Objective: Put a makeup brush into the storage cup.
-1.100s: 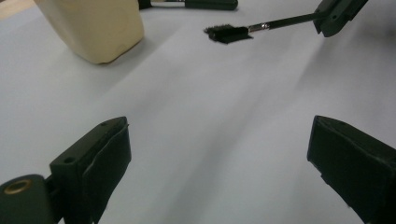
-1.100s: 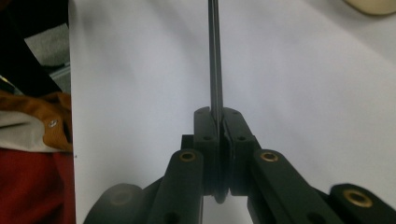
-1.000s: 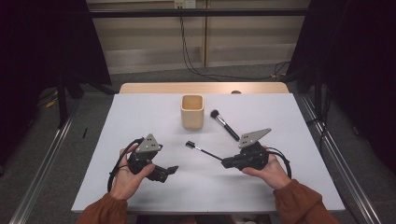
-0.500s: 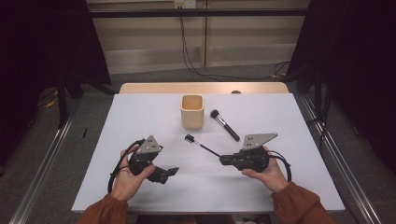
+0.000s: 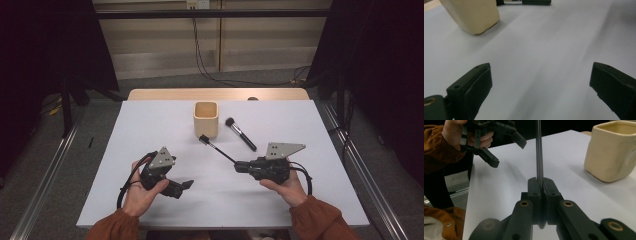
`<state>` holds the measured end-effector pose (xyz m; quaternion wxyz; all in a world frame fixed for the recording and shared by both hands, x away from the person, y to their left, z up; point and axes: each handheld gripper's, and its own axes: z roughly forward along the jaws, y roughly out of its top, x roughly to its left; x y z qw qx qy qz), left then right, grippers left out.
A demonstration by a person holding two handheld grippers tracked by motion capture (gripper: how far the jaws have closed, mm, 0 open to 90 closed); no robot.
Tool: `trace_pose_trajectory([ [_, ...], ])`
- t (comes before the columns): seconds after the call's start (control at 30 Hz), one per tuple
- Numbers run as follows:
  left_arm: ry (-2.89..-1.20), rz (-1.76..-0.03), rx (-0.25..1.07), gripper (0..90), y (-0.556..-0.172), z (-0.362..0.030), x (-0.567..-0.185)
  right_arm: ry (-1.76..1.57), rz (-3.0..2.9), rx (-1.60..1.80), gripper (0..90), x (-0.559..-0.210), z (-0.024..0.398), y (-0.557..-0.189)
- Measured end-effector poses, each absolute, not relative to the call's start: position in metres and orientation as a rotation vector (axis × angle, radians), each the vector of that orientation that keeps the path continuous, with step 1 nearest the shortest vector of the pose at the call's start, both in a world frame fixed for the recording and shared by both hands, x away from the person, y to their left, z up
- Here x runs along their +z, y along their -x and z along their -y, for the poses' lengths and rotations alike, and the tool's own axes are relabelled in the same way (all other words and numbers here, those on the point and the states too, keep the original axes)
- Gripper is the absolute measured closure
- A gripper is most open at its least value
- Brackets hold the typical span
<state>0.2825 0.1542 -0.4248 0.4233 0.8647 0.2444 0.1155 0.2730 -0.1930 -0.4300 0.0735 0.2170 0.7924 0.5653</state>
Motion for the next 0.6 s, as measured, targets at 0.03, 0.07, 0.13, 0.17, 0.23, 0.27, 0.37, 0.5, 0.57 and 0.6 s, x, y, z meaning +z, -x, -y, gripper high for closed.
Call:
trace_pose_trajectory([
  [0.03,-2.158,-0.602,0.319,4.7,-0.283,-0.154,-0.424,-0.654,-2.374,1.694,86.3,-0.43,0.193,-0.273],
  [0.07,-2.139,-0.604,0.337,4.7,-0.283,-0.153,-0.424,-0.662,-2.37,1.699,86.2,-0.43,0.194,-0.274],
  [0.13,-2.107,-0.597,0.327,4.7,-0.283,-0.153,-0.424,-0.665,-2.364,1.702,86.2,-0.43,0.195,-0.274],
  [0.17,-2.078,-0.595,0.323,4.8,-0.283,-0.152,-0.424,-0.667,-2.358,1.704,86.2,-0.43,0.195,-0.274],
  [0.23,-2.026,-0.597,0.297,4.9,-0.282,-0.15,-0.424,-0.661,-2.35,1.709,86.2,-0.43,0.195,-0.274],
  [0.27,-2.007,-0.588,0.295,4.9,-0.282,-0.148,-0.424,-0.662,-2.35,1.713,86.2,-0.43,0.195,-0.274],
  [0.37,-1.942,-0.585,0.312,5.8,-0.28,-0.144,-0.424,-0.663,-2.349,1.721,86.2,-0.43,0.194,-0.275],
  [0.5,-1.899,-0.575,0.32,7.1,-0.281,-0.137,-0.426,-0.659,-2.348,1.715,86.2,-0.43,0.194,-0.275],
  [0.57,-1.898,-0.564,0.294,7.1,-0.281,-0.134,-0.426,-0.655,-2.346,1.718,86.2,-0.43,0.194,-0.275],
  [0.6,-1.903,-0.562,0.294,7.1,-0.281,-0.133,-0.425,-0.655,-2.345,1.717,86.2,-0.43,0.194,-0.275],
])
